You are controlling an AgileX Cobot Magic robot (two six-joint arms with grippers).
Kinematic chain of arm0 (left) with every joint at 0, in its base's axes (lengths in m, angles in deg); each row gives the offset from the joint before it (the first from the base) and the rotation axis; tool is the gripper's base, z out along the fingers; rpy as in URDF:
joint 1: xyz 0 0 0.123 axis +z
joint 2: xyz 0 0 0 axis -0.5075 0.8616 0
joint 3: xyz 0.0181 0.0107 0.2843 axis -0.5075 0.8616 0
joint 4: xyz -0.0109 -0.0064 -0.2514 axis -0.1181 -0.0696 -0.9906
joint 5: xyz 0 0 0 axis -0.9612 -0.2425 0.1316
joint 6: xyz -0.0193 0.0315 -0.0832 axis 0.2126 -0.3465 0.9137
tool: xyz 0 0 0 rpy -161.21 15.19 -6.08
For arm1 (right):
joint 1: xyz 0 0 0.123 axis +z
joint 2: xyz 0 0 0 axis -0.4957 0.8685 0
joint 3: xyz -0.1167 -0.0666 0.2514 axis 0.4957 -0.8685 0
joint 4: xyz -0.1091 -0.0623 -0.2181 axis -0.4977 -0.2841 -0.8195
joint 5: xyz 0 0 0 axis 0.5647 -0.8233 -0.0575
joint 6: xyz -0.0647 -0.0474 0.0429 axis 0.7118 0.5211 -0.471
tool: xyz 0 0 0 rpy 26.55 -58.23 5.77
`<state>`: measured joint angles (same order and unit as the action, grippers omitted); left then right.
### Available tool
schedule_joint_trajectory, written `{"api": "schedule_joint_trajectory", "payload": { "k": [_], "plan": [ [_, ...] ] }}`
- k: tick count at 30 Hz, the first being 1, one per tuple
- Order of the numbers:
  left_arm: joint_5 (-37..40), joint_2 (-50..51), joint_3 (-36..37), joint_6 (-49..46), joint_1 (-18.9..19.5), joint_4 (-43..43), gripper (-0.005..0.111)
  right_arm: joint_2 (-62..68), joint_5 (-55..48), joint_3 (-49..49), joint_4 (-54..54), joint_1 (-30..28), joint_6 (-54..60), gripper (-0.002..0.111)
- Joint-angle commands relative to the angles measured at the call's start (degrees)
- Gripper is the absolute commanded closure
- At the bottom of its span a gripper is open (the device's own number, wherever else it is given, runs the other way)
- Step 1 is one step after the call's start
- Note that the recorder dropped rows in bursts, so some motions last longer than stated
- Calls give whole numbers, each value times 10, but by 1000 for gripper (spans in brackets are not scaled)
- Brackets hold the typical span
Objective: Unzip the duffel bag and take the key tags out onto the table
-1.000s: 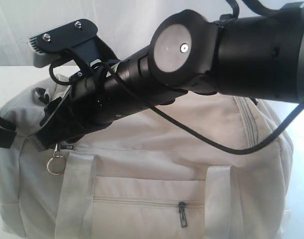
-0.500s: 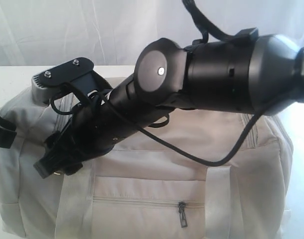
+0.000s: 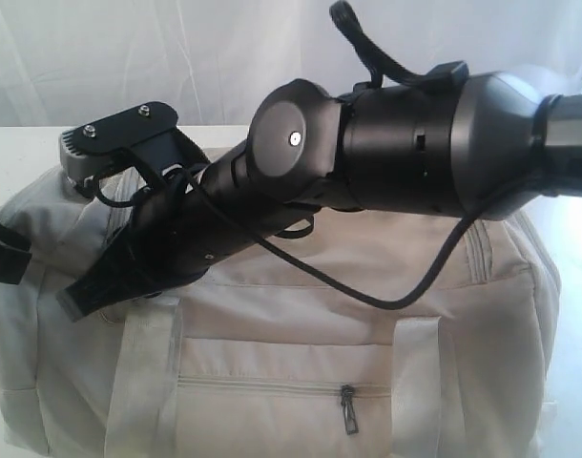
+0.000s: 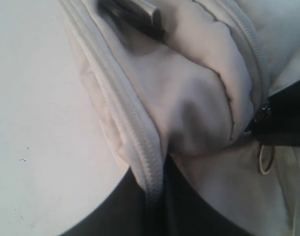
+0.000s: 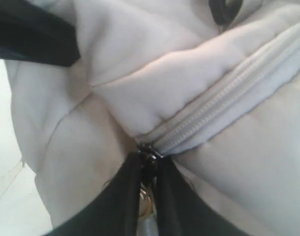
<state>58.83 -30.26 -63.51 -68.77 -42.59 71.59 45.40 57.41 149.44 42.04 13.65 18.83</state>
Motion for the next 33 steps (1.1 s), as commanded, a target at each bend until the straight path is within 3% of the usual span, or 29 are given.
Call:
{"api": "schedule_joint_trajectory", "payload": {
  "k": [1,10,17,25,33],
  "plan": [
    [10,-9,-3,0,1,1,107,-24,-4,12,-29,0,-11,108],
    [18,-9,0,0,1,1,107,-36,-12,13,-62,0,-52,108],
    [19,-8,14,0,0,-8,107,-59,-128,24,-71,0,-60,108],
    [16,-8,14,-18,0,-19,107,-56,-194,31,-160,0,-79,108],
    [7,-9,14,-164,0,-161,107,-27,-175,31,-183,0,-79,106]
  ]
}}
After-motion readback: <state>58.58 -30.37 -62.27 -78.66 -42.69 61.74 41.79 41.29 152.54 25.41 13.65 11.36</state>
